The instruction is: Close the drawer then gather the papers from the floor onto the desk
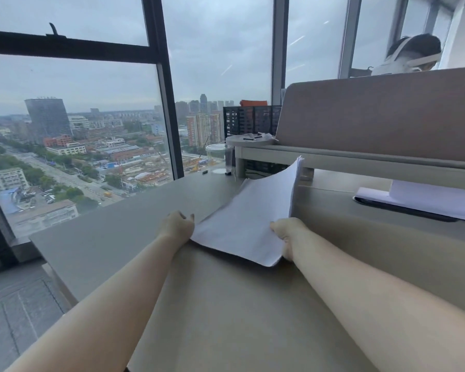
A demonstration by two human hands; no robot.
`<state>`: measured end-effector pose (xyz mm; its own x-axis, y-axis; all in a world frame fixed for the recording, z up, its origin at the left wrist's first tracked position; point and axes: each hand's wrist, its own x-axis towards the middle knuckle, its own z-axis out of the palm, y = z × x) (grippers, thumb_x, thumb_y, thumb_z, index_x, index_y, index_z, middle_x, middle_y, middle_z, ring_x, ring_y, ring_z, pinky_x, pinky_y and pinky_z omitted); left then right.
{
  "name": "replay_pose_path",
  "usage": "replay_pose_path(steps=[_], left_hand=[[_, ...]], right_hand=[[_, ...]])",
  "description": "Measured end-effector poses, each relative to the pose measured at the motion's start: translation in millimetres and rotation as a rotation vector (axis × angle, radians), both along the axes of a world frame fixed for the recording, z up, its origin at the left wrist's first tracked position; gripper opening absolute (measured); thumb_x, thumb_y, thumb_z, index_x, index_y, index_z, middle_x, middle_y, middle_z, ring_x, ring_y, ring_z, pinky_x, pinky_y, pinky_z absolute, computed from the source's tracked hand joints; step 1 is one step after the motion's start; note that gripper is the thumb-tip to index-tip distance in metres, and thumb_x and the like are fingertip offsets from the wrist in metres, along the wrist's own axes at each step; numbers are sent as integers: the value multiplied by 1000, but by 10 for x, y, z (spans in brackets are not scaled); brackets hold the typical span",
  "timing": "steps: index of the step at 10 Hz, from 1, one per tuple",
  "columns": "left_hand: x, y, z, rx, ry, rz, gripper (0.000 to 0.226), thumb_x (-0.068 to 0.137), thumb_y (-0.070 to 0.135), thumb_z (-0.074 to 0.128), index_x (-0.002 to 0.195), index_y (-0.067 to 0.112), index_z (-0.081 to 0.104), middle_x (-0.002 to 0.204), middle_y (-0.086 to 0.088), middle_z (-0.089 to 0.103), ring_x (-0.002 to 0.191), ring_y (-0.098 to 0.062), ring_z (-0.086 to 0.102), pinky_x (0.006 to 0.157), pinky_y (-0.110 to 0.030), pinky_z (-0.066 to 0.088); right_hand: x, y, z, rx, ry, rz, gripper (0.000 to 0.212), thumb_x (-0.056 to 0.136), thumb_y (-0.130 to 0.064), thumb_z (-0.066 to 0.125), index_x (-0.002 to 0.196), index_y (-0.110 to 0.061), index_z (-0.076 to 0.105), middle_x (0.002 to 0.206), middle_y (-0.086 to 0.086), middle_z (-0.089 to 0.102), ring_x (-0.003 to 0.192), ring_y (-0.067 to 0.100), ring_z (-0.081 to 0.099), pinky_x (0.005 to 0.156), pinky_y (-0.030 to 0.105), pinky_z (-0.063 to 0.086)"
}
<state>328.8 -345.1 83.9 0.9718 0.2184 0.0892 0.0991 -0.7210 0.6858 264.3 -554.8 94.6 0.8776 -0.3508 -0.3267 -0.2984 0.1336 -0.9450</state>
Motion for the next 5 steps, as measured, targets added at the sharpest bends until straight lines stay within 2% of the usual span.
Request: replay_pose_path(steps=[1,2,3,4,5], left_hand=[[-26,133,-70,7,-37,34,32,95,29,43,95,2,60,116,-22,63,106,-35,56,85,-34,40],[-56,185,-102,20,-94,99,33,95,27,42,101,2,62,116,-22,63,109,-35,56,79,-32,35],[-49,187,-112,36,-131,112,32,93,25,43,102,1,63,118,-22,63,111,-36,56,84,-33,39],[-59,174,-102,23,-109,121,34,93,25,42,107,2,62,122,-22,62,114,-36,54,90,-35,41],[-60,177,-112,13,-120,149,34,94,25,41,108,1,62,123,-22,61,115,-37,54,91,-36,41]], right_hand=[[-15,120,74,40,15,70,24,96,-6,45,118,-5,55,104,11,63,107,31,60,91,42,51],[-43,146,159,20,72,167,13,98,-7,43,104,-8,55,90,10,58,95,29,58,83,45,51],[-86,120,193,-50,100,194,23,98,-4,42,77,-8,51,75,10,55,67,24,57,76,41,53],[-91,64,163,-174,148,197,20,98,-9,43,79,-7,51,69,9,55,57,20,54,44,30,54],[-174,-72,126,-384,203,153,25,96,-23,44,81,-5,50,64,11,56,48,18,50,36,20,44]])
